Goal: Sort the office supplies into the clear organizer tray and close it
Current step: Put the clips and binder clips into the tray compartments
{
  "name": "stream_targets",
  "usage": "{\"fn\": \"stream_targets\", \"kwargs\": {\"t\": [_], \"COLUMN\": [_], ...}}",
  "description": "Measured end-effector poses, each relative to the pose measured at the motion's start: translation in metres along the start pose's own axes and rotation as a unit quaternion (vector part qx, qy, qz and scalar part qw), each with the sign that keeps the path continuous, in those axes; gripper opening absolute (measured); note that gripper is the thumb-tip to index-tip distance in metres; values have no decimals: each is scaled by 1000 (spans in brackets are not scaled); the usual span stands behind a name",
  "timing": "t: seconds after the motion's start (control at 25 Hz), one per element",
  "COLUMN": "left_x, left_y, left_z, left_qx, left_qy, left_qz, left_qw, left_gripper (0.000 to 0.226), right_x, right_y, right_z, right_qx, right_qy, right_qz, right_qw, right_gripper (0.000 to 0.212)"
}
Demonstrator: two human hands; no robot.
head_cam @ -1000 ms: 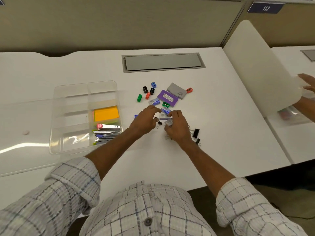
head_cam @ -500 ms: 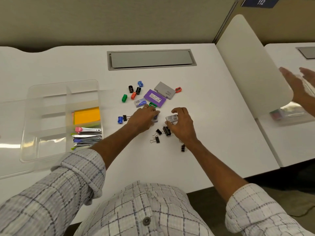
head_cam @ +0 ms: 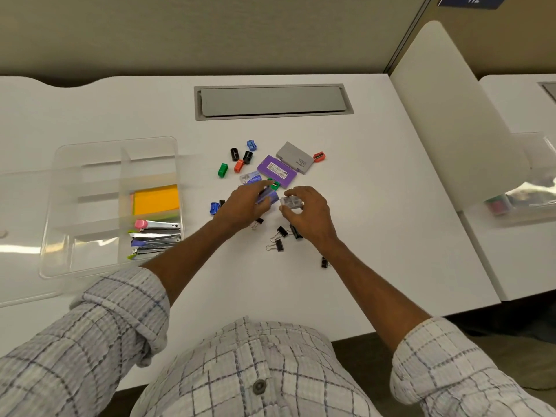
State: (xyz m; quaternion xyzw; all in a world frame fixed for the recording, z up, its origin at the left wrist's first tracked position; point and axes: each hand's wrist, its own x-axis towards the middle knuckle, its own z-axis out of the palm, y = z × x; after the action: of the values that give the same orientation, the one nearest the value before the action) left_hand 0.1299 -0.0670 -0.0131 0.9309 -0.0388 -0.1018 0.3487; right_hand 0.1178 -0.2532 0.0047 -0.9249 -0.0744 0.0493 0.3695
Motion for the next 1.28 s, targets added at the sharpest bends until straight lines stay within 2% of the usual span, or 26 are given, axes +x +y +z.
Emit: {"fn": "stream_targets", "kwargs": {"t": [0.04,0.12,0.2,0.32,0.44,0.56,0.64,0.76,0.88,0.96,1.04,1.08,1.2,1.28], "left_x": [-4,-12,-21,-37,-50,-61,-67,-73,-80,-85,-85,-84,-75,-67], "left_y": [0,3,2,-8,-24,-36,-45,-65,-88,-101,-110,-115,-131,-140], "left_z": [-4,-13,-21,-34,-48,-61,-74,-101,-131,-149,-164,-171,-190,-199], "left_qx": [-92,-267,-347,-434,-470,-490,-510,-567,-606,-617,-592,-551,-335,-192], "left_qy": [29,24,-19,-63,-70,-54,-47,-36,-40,-33,-4,29,181,228], "left_qz": [-13,-44,-62,-88,-119,-149,-163,-181,-192,-192,-195,-196,-182,-172], "left_qw": [995,962,936,894,871,857,844,803,771,763,782,810,907,939], "left_gripper": [47,44,41,41,44,47,42,30,28,30,34,37,43,47], "right_x": [-1,-3,-4,-3,-4,-6,-4,3,15,25,37,44,68,85], "right_y": [-4,-14,-23,-38,-55,-71,-87,-119,-150,-170,-184,-190,-202,-211], "right_z": [-1,-1,1,6,15,26,37,57,74,85,95,100,111,119], "right_qx": [14,26,28,24,10,36,49,54,52,39,13,-2,-65,-120], "right_qy": [4,15,20,-7,-50,-73,-80,-85,-99,-106,-100,-98,-124,-138], "right_qz": [-13,-61,-96,-80,-73,-68,-64,-80,-99,-118,-133,-136,-150,-174], "right_qw": [1000,998,995,996,996,994,994,992,989,987,986,986,979,967], "right_gripper": [47,50,52,60,64,59,56,55,57,60,61,61,59,58]}}
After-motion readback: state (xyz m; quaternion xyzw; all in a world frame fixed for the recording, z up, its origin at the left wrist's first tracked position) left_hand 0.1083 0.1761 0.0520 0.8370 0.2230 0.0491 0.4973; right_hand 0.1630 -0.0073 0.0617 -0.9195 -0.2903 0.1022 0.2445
